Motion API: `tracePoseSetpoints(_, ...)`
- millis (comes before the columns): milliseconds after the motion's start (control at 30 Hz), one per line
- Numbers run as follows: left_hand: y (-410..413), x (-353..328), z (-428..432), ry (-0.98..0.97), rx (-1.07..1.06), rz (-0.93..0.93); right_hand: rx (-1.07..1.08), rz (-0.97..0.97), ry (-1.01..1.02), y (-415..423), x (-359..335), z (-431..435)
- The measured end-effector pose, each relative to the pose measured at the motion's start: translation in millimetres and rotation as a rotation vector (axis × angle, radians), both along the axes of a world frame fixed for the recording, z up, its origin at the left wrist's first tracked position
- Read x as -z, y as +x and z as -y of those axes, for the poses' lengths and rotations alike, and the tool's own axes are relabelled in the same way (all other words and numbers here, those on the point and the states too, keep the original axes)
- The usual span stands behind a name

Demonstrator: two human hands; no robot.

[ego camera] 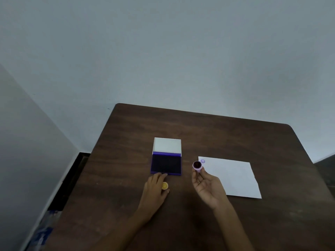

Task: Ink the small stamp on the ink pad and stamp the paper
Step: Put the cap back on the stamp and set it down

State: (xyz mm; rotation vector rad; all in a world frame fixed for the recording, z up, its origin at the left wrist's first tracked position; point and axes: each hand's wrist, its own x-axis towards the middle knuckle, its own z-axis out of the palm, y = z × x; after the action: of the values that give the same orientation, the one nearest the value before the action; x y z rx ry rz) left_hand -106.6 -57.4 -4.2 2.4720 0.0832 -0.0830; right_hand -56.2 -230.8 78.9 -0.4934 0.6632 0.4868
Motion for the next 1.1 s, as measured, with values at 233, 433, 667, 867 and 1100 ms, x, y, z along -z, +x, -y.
tracePoseSetpoints(233, 6.4, -0.6, -6.8, -0.012, 0.091, -0.081, -0.009, -0.031, -0.014, -17.0, 3.9, -24.4)
tracePoseSetpoints(433, 12.0, -14.3, -8.7, -0.345, -0.162, -0.073, -0.009, -0.014, -0.089, -25.8, 11.6, -31.0)
tracePoseSetpoints(667, 11.7, -52.5, -19.6, -1.506, -0.496, -0.456, -0.084, 0.195, -0.413, -30.0, 18.0, -44.1)
tracePoseSetpoints(867, 5.4, -60.7, -24.3, -1.634, -0.410, -0.492, -0.181, 0.378, -0.769, -34.8, 11.0, -56.5)
tracePoseSetpoints(1100, 0.2, -62.9, -27.4, -1.652, -0.444, -0.479, -0.224, 0.419, -0.950, -39.9, 10.5, -64.3)
